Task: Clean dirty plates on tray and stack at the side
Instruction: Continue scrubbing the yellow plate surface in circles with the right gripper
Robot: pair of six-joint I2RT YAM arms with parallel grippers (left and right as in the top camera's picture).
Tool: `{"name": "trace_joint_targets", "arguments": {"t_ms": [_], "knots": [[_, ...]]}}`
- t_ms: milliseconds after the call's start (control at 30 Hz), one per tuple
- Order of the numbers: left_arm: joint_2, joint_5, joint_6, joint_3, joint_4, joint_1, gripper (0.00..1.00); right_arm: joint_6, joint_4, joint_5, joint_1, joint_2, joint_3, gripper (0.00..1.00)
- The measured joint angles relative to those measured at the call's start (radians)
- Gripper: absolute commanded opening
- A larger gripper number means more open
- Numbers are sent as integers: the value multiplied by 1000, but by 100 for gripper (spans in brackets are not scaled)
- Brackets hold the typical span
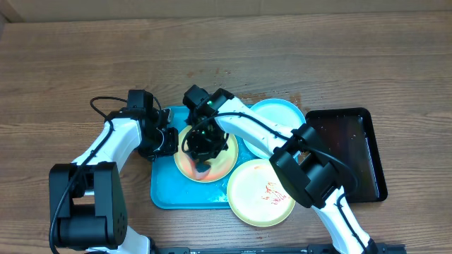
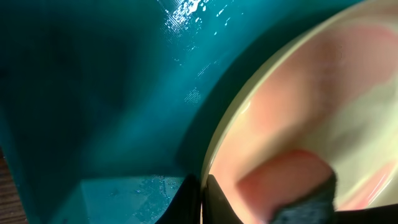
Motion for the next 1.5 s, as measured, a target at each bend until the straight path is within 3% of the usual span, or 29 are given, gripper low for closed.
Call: {"name": "trace_joint_targets", "arguments": {"t_ms": [500,800,1200,1500], "knots": [[0,-3,0,0,3,0,4,143,118,141,-159,4,-1,4],[0,5,0,0,7,0,4,172,-34,182,-198,3,8,4],[0,12,-1,0,10,-1,4,60,-211,146,-197,3,10,4],[0,4,-4,0,10,0,4,-32,-65,-10,-120,4,-2,4]]}}
